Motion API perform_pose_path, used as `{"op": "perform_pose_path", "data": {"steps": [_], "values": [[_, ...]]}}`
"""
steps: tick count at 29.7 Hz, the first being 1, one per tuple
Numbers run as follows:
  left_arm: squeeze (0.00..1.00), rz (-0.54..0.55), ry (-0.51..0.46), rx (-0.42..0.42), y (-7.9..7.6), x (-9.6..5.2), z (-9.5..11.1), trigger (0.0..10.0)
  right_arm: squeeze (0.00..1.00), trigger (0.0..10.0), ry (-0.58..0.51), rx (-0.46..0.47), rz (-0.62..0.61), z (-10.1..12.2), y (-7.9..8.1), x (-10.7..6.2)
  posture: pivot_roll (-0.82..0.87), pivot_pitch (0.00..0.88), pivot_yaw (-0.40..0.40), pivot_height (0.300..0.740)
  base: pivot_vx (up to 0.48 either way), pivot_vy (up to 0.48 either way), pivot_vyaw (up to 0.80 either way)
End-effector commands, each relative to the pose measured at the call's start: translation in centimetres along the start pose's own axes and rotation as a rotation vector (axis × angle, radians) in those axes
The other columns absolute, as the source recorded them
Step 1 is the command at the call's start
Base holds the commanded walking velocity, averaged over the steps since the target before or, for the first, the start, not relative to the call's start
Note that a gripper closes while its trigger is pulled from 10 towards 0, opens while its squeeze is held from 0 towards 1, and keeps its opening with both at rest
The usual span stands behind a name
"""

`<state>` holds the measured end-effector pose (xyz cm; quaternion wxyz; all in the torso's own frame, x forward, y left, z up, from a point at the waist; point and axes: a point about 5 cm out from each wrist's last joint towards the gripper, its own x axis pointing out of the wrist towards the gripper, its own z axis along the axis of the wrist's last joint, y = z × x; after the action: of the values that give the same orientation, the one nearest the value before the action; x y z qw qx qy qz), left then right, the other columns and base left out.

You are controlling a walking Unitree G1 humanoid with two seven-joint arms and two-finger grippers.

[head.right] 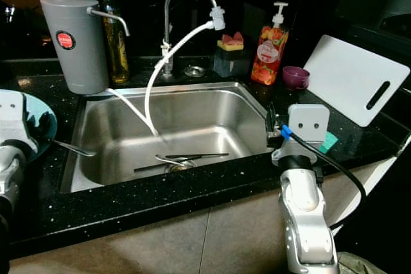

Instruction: Kitchen organization

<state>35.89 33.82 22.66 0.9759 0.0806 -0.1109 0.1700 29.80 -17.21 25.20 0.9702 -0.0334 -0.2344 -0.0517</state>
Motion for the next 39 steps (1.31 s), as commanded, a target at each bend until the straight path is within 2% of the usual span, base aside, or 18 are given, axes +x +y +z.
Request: {"op": "perform_pose_path", "data": {"steps": [1, 10, 32, 39], "values": [[0.0, 0.012, 0.094, 0.008, 0.5, -0.9, -2.1, 10.0, 0.0, 10.0, -0.002, 0.007, -0.002, 0.0, 0.0, 0.0, 0.02, 0.096, -0.123, 0.74, 0.0, 0.0, 0.0], [0.0, 0.048, 0.129, 0.027, 0.6, -0.4, -1.6, 10.0, 0.0, 10.0, -0.002, 0.002, -0.003, 0.0, -0.2, -0.1, 0.01, 0.101, -0.124, 0.74, 0.0, 0.0, 0.0], [0.0, 0.03, 0.162, 0.069, -0.2, 0.0, -1.5, 10.0, 0.0, 10.0, -0.008, -0.024, -0.025, 0.5, -0.9, -0.4, -0.04, 0.107, -0.111, 0.74, 0.0, 0.0, 0.0], [0.0, -0.005, 0.159, 0.07, -1.4, 0.1, -1.6, 10.0, 0.0, 10.0, -0.006, -0.025, -0.026, 0.6, -0.9, -0.4, -0.05, 0.105, -0.107, 0.74, 0.0, 0.0, 0.0]]}}
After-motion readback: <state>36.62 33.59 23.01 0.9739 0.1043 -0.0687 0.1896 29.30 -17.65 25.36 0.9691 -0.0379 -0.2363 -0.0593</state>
